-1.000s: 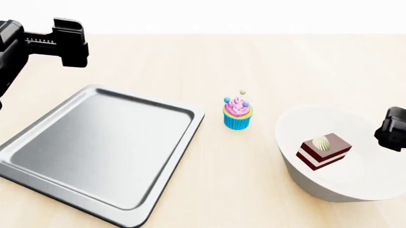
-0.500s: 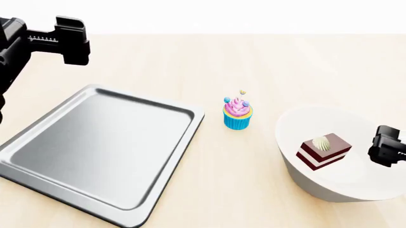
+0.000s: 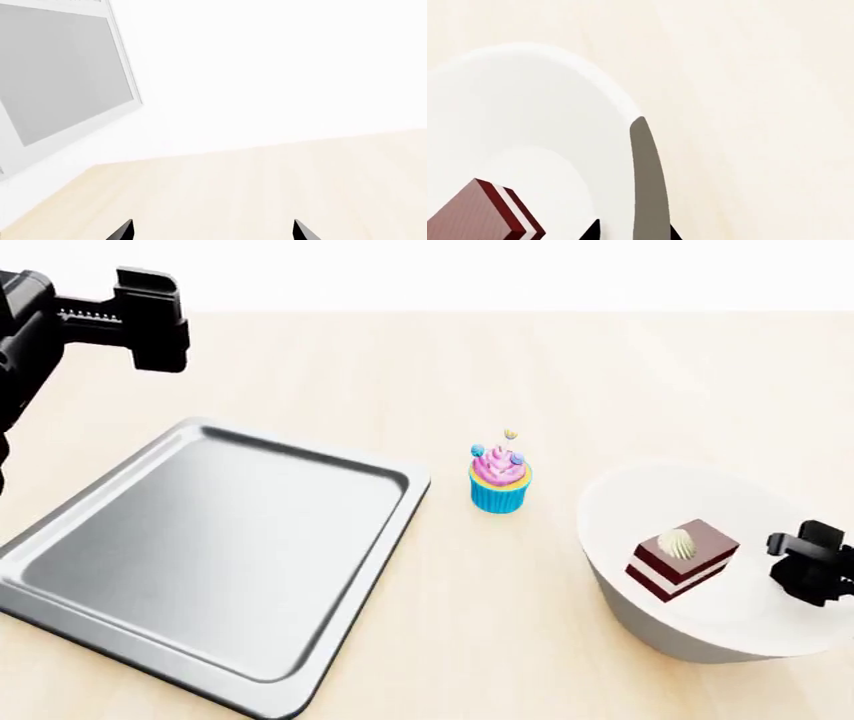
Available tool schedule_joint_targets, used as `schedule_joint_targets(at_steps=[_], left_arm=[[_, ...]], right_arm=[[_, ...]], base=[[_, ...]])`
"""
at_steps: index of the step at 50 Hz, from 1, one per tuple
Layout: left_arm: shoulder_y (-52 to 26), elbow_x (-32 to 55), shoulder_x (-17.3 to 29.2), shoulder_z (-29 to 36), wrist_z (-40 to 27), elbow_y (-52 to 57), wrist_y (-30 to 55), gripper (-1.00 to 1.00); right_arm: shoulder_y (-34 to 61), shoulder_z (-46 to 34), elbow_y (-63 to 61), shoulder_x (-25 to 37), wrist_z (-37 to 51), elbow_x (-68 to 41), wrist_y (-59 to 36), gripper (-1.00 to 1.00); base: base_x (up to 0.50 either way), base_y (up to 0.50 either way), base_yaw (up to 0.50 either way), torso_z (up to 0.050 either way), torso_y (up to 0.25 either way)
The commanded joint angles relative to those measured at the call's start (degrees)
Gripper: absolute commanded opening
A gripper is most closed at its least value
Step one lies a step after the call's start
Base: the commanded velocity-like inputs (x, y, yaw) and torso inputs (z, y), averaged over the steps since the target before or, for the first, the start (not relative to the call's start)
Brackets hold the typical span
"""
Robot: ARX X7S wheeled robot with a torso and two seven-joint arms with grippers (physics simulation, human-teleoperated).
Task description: Pick up the bowl with cake and place it on the tray. Pick up the cupcake and place it on the tray.
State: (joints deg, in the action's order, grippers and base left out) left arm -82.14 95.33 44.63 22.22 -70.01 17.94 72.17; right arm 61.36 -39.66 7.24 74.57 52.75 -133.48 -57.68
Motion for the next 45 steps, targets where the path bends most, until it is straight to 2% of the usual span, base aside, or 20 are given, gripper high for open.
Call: schedule_joint_targets(at_steps=[1, 12, 22, 27, 38, 45], left_arm=[[-0.3, 0.1, 0.4, 0.1, 0.0, 0.2, -0.4, 1.00], [0.1, 1.7, 1.5, -0.4, -1.3, 1.2, -1.0, 1.00], [1.0, 2.8, 2.9, -1.3, -2.0, 2.3, -2.0, 1.00], [0.8, 2.9, 2.9, -1.1, -2.0, 2.2, -2.0, 1.00], [1.3, 4.5, 4.9, -2.3, -2.5, 3.3, -2.9, 1.00], [1.7, 5.8, 6.3, -3.1, -3.2, 4.1, -3.5, 1.00]], right_arm=[[-4.2, -1.3, 0.3, -1.4, -3.2, 3.0, -0.4, -1.00], [-5.2, -0.4, -0.6, -0.6, -1.6, 1.4, 4.0, -1.00], [-12.3, 2.7, -5.3, 3.8, -9.4, -1.3, 16.6, -1.00], [-9.7, 4.4, -5.7, 4.3, -6.8, -3.4, 16.9, -1.00], [0.1, 7.0, -3.4, 1.1, 1.4, -6.0, 13.8, -1.00], [0.4, 8.3, -4.7, 1.7, 2.0, -6.3, 16.6, -1.00]], base=[[0.00, 0.00, 0.00, 0.000, 0.000], [0.00, 0.00, 0.00, 0.000, 0.000], [0.00, 0.00, 0.00, 0.000, 0.000], [0.00, 0.00, 0.00, 0.000, 0.000], [0.00, 0.00, 0.00, 0.000, 0.000], [0.00, 0.00, 0.00, 0.000, 0.000]])
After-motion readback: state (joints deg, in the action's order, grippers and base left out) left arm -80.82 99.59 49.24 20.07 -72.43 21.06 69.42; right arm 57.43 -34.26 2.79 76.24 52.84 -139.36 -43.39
